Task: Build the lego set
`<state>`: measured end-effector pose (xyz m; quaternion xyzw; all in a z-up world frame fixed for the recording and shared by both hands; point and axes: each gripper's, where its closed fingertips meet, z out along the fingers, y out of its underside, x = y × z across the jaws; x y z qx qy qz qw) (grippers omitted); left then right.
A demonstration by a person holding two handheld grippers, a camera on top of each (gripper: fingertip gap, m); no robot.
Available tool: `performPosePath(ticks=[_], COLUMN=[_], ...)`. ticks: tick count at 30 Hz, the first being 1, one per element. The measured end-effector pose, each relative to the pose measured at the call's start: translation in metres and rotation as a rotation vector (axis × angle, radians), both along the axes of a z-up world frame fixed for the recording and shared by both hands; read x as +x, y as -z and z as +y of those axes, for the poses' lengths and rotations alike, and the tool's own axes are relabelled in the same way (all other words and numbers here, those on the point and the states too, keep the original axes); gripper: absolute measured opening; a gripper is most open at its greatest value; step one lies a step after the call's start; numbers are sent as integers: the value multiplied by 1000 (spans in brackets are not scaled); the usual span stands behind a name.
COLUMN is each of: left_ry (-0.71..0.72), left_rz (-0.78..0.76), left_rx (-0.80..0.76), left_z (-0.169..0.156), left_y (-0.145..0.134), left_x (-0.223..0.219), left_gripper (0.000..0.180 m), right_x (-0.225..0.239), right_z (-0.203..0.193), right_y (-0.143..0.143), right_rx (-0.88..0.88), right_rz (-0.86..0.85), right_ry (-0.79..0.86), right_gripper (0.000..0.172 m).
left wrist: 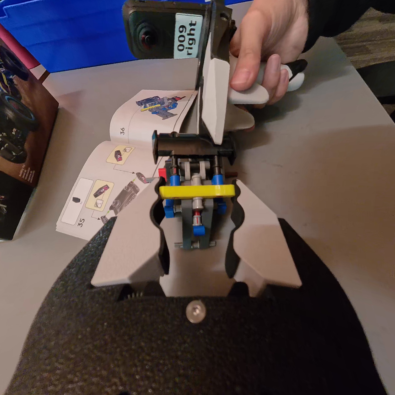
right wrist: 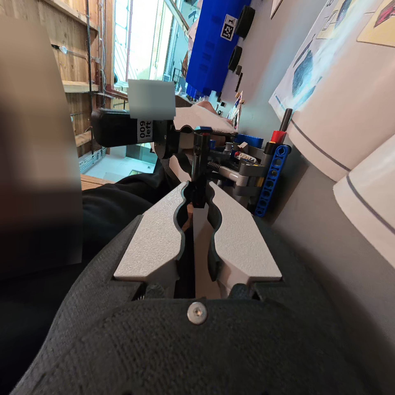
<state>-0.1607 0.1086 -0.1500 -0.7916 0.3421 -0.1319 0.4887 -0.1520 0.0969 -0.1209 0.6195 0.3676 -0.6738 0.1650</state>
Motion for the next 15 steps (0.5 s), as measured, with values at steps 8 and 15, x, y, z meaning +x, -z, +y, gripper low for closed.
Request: performPosePath(ticks=[8,15], left_ry=[6,-1], left_rz=[-14,-11], left_rx=[2,-6], left_z=[0,1], left_y=[-1,0], left_x=[3,1], left_gripper=[61,61], right_x=[-9,-14], right_z=[18,23], right_y=[-8,-4], right_rx=[156,218], right_rz=[63,32], right_ry=[-7,-20], right_gripper=[20,11])
